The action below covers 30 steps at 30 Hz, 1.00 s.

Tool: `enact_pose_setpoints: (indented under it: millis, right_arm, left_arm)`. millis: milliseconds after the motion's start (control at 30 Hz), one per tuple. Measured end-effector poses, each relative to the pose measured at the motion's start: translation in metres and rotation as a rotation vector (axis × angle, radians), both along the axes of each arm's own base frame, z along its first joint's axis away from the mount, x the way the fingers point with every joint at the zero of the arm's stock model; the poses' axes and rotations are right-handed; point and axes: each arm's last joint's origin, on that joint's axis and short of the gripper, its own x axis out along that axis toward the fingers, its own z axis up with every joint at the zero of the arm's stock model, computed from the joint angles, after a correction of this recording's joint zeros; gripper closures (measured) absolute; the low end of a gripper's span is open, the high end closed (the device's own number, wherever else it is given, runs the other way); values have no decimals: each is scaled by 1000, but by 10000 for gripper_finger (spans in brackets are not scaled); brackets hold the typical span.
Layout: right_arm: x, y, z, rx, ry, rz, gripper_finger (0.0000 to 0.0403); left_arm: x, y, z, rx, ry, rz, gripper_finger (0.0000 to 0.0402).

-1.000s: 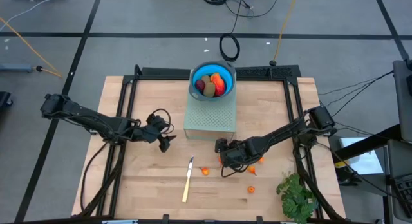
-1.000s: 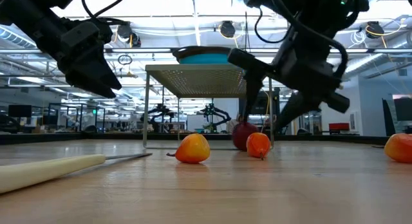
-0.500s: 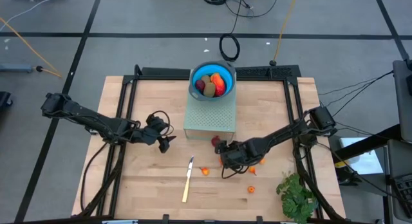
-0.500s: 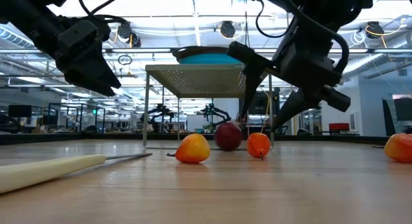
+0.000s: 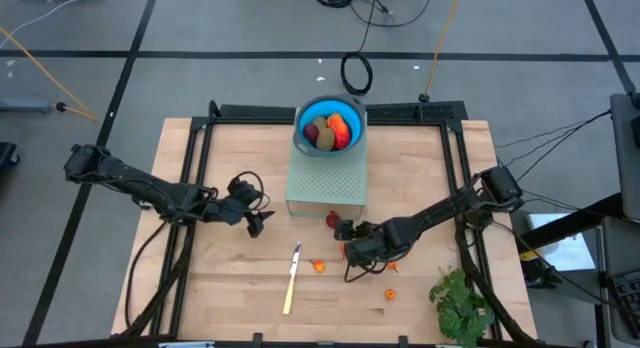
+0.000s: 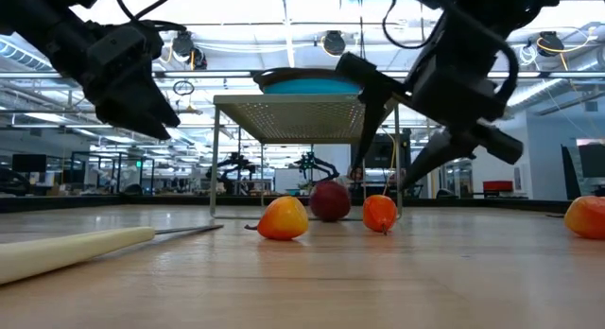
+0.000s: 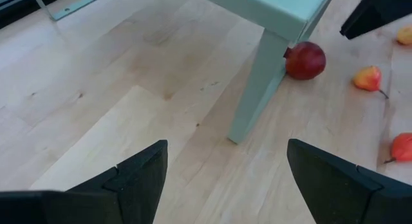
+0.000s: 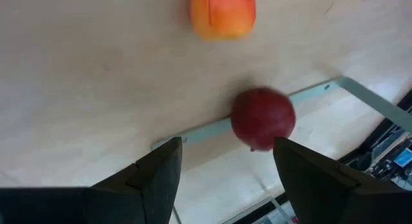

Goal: Pick & Place Fruit
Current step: Put the pomegranate into the blue strainer bowl on the shelf

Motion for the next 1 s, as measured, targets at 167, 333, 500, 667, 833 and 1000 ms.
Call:
enact_pose_setpoints:
  millis: [167, 333, 500, 667, 833, 1000]
  right_arm:
    - [-3, 10, 0, 59, -43, -48, 163]
    - [-4, 14, 5, 137, -113, -148, 163]
    - [-10, 22, 15, 216, -184, -212, 163]
    - [-18, 33, 26, 324, -257, -302, 163]
    - [-25, 40, 34, 489, -356, -494, 164]
    - [-27, 47, 35, 671, -449, -718, 164]
  left_arm:
    - [4, -1, 4, -21, -60, -1, 82]
    - [9, -3, 12, -61, -160, 8, 82]
    - [12, -4, 16, -86, -208, -34, 82]
    - [13, -7, 18, -105, -223, -81, 82]
    - [15, -13, 23, -104, -272, -122, 82]
    - [15, -19, 28, -76, -326, -145, 82]
